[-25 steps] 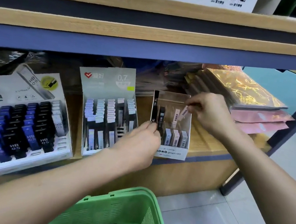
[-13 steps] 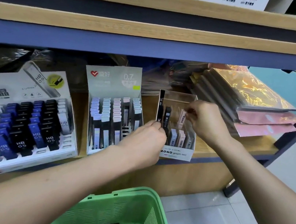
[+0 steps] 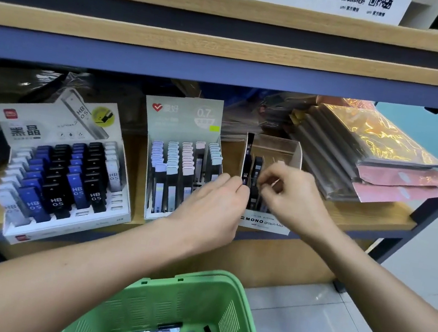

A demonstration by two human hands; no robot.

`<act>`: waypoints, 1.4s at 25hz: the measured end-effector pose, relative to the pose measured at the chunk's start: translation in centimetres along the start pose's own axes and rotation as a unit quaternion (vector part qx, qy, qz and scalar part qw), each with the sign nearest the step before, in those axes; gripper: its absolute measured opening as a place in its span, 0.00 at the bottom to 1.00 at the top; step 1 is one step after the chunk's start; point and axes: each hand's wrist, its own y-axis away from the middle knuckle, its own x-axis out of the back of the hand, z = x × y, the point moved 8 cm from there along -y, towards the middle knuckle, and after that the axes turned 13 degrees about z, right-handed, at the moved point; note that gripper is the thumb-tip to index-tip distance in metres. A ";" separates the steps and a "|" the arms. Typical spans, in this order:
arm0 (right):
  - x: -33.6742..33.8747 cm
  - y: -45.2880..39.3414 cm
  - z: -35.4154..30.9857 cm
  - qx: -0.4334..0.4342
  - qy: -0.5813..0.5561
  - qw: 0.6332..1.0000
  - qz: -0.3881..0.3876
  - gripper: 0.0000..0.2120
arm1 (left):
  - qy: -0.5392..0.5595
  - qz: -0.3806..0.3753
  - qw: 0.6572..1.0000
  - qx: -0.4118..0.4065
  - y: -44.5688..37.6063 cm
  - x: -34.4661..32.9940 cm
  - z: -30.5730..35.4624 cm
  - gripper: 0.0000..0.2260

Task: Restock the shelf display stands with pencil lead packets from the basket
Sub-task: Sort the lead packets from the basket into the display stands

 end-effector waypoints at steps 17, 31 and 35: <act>-25.6 30.4 7.2 -0.126 0.186 0.844 -0.487 0.18 | -0.020 -0.471 0.845 0.250 32.0 -18.5 -8.5 0.15; -32.2 36.3 11.0 -0.193 0.212 0.855 -0.432 0.35 | 0.020 -0.364 0.729 0.579 41.5 -29.2 -7.3 0.36; -32.9 34.5 9.6 -0.085 0.174 0.909 -0.369 0.23 | 0.027 -0.271 0.766 0.583 41.5 -28.9 -9.0 0.32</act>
